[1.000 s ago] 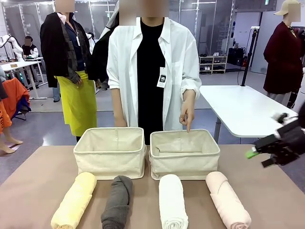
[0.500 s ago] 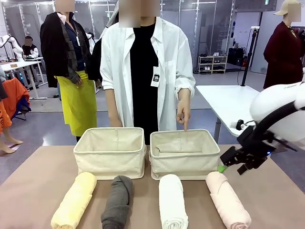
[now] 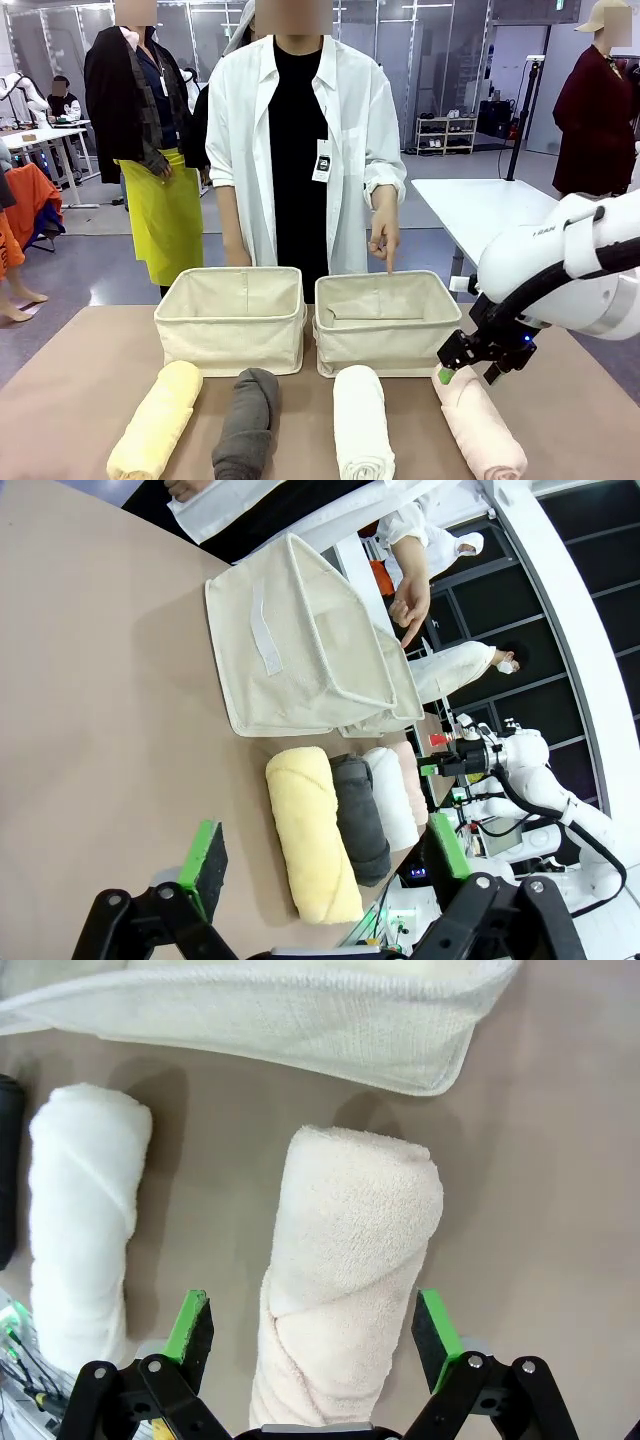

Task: Divide the towels into two baskets.
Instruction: Pick up one hotel-folded towel and place it in the Fabric basket indicated by the person.

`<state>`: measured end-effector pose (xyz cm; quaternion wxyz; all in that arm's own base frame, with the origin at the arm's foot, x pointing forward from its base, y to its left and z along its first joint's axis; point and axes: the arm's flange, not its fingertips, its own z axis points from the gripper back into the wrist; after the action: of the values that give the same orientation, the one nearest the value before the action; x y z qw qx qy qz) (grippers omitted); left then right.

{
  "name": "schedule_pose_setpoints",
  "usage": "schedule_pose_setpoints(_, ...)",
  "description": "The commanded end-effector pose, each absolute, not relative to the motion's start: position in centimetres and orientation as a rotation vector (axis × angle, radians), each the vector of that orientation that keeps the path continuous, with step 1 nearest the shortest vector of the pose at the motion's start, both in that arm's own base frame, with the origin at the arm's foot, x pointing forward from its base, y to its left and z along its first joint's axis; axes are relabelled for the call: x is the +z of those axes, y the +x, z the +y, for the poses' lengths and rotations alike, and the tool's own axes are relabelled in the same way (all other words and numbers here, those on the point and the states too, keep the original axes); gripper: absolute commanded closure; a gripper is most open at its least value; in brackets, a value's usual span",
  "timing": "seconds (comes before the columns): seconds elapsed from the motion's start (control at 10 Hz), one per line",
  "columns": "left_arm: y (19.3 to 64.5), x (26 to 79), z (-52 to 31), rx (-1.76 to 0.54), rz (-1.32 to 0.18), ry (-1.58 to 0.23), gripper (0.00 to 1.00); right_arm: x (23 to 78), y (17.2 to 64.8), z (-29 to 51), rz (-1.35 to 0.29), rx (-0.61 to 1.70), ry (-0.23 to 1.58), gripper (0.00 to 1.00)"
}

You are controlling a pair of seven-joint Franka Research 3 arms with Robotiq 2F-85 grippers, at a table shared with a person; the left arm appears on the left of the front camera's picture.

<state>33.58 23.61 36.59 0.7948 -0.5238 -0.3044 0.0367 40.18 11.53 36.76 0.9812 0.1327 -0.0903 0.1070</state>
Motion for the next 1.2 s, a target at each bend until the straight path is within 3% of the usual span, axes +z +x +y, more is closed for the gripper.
schedule_pose_setpoints(0.0, 33.5, 36.7, 23.7, 0.081, -0.661, -1.129, 0.0, 35.2, 38.1, 12.5, -0.164, 0.212, 0.216, 0.0)
schedule_pose_setpoints(0.9, 33.5, 36.7, 23.7, 0.081, -0.661, -1.129, 0.0, 29.5, 39.2, 12.8, -0.207, 0.226, 0.133, 0.0)
schedule_pose_setpoints(1.0, 33.5, 36.7, 23.7, 0.081, -0.661, -1.129, 0.0, 29.9, 39.1, 12.8, -0.218, 0.233, 0.135, 0.6)
schedule_pose_setpoints(1.1, 33.5, 36.7, 23.7, 0.081, -0.661, -1.129, 0.0, 30.2, 38.9, 12.9, -0.233, 0.237, 0.136, 0.6)
